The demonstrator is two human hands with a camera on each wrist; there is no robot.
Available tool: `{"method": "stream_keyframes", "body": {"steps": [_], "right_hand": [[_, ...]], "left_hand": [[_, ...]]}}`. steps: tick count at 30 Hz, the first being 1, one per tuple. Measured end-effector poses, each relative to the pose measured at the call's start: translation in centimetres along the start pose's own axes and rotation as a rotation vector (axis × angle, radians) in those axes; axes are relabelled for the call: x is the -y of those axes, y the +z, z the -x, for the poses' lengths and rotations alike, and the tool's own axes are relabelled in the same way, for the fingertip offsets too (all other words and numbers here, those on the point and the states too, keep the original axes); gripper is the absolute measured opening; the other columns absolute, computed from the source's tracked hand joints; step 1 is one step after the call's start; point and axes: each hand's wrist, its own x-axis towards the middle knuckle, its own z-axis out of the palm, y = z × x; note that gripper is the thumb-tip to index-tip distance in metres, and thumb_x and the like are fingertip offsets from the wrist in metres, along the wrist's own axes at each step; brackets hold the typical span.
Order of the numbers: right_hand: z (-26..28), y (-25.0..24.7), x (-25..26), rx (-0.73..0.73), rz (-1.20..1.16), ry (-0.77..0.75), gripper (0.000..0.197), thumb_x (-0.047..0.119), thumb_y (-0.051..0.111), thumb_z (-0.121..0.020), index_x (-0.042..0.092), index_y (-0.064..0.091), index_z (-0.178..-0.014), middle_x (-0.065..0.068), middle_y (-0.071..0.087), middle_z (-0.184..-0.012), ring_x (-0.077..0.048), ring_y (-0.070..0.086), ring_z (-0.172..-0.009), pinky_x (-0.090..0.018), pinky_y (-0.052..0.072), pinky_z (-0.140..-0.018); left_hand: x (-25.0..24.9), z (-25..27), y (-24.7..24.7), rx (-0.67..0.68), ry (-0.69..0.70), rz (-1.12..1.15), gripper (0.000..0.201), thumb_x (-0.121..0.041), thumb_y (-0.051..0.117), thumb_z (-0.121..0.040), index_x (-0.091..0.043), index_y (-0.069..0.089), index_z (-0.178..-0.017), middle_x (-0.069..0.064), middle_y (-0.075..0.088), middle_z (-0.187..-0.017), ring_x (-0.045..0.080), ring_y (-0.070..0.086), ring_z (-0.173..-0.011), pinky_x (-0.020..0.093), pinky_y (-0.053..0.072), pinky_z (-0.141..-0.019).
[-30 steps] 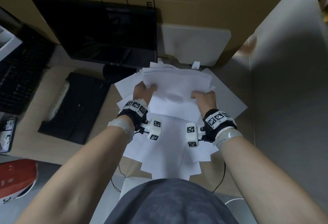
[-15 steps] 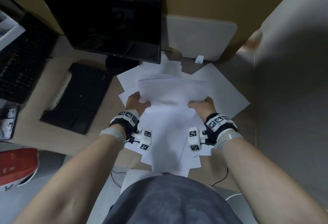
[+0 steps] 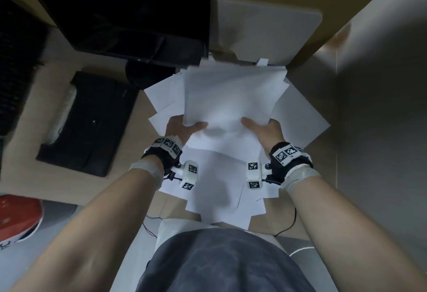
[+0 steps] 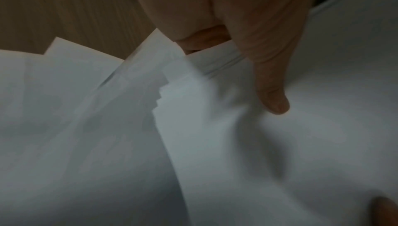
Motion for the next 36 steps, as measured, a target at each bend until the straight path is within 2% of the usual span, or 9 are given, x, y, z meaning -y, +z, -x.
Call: {"method": "stream_keyframes", "body": {"steps": [6, 10, 15, 18, 22, 27, 30, 32, 36], "right_hand": [[0.1, -0.9, -3.3, -0.052, -0.054, 0.123, 0.037, 0.032, 0.080, -0.080, 0.011, 0.065, -0.107, -0.004, 0.069, -0.111, -0.022, 0.067, -0.100, -0.026, 0.050, -0.076], [-0.7, -2.3, -7.0, -0.043, 0.072, 0.306, 0.094, 0.045, 0.074, -0.083, 0.006, 0.023, -0.152, -0.010, 0.037, -0.151, -0.031, 0.041, -0.135, -0.043, 0.037, -0.107], [0.9, -3.2, -11.8, -0.036, 0.167, 0.468, 0.078, 0.052, 0.069, -0.083, -0.002, 0.048, -0.136, -0.010, 0.062, -0.111, -0.031, 0.061, -0.105, -0.041, 0.048, -0.099], [2.0, -3.1, -13.7, -0.006, 0.253, 0.490, 0.074, 0.051, 0.054, -0.094, -0.001, 0.037, -0.144, -0.017, 0.056, -0.131, -0.032, 0.058, -0.110, -0.036, 0.047, -0.092], [1.8, -3.3, -13.4, 0.009, 0.199, 0.466, 0.076, 0.054, 0.045, -0.097, 0.011, 0.020, -0.154, -0.008, 0.035, -0.153, -0.031, 0.048, -0.125, -0.034, 0.043, -0.087], [1.5, -3.9, -12.9, -0.006, 0.088, 0.415, 0.086, 0.055, 0.058, -0.091, 0.013, 0.018, -0.155, -0.004, 0.031, -0.156, -0.029, 0.036, -0.139, -0.047, 0.033, -0.112], [1.8, -3.3, -13.3, 0.040, 0.156, 0.380, 0.073, 0.044, 0.061, -0.093, 0.007, 0.031, -0.149, -0.004, 0.047, -0.143, -0.028, 0.045, -0.131, -0.043, 0.037, -0.110], [1.9, -3.1, -13.4, 0.046, 0.172, 0.358, 0.064, 0.041, 0.064, -0.091, 0.008, 0.043, -0.141, -0.003, 0.056, -0.133, -0.028, 0.054, -0.120, -0.043, 0.042, -0.107], [1.4, -3.2, -14.2, 0.038, 0.165, 0.395, 0.063, 0.036, 0.069, -0.087, 0.005, 0.046, -0.137, -0.006, 0.058, -0.129, -0.025, 0.056, -0.111, -0.033, 0.044, -0.096]], "left_hand": [[2.0, 0.5, 0.7, 0.047, -0.025, -0.083, 0.033, -0.037, 0.051, -0.096, -0.008, 0.063, -0.085, 0.005, 0.058, -0.071, 0.023, 0.053, -0.065, 0.026, 0.039, -0.053], [5.8, 0.9, 2.8, 0.113, -0.164, -0.138, 0.026, -0.029, 0.044, -0.098, -0.013, 0.059, -0.085, 0.008, 0.055, -0.077, 0.023, 0.049, -0.074, 0.028, 0.036, -0.063], [9.8, 1.3, 5.1, 0.095, -0.340, 0.120, 0.015, -0.028, 0.047, -0.097, -0.023, 0.059, -0.090, 0.004, 0.056, -0.096, 0.022, 0.052, -0.090, 0.037, 0.044, -0.087], [10.7, 1.8, 5.9, 0.090, -0.414, 0.311, 0.012, -0.030, 0.046, -0.100, -0.023, 0.051, -0.107, 0.002, 0.054, -0.103, 0.021, 0.052, -0.092, 0.038, 0.043, -0.090], [11.7, 2.6, 5.7, 0.017, -0.369, 0.289, 0.013, -0.026, 0.050, -0.098, -0.017, 0.058, -0.104, 0.013, 0.060, -0.108, 0.027, 0.058, -0.093, 0.047, 0.052, -0.090], [11.5, 3.2, 5.4, 0.022, -0.388, 0.379, 0.013, -0.008, 0.052, -0.097, -0.006, 0.064, -0.102, 0.023, 0.067, -0.104, 0.024, 0.066, -0.074, 0.034, 0.061, -0.063], [11.5, 3.8, 6.0, 0.082, -0.431, 0.409, 0.025, -0.007, 0.041, -0.100, -0.004, 0.063, -0.112, 0.033, 0.053, -0.118, 0.025, 0.068, -0.060, 0.041, 0.061, -0.074], [11.8, 4.1, 6.0, 0.089, -0.489, 0.451, 0.033, -0.006, 0.039, -0.099, 0.002, 0.056, -0.127, 0.033, 0.046, -0.123, 0.042, 0.069, -0.084, 0.048, 0.058, -0.083], [12.0, 3.8, 5.6, 0.086, -0.554, 0.523, 0.041, -0.043, 0.049, -0.098, -0.007, 0.057, -0.116, 0.017, 0.068, -0.110, 0.036, 0.067, -0.095, 0.047, 0.059, -0.078]]}}
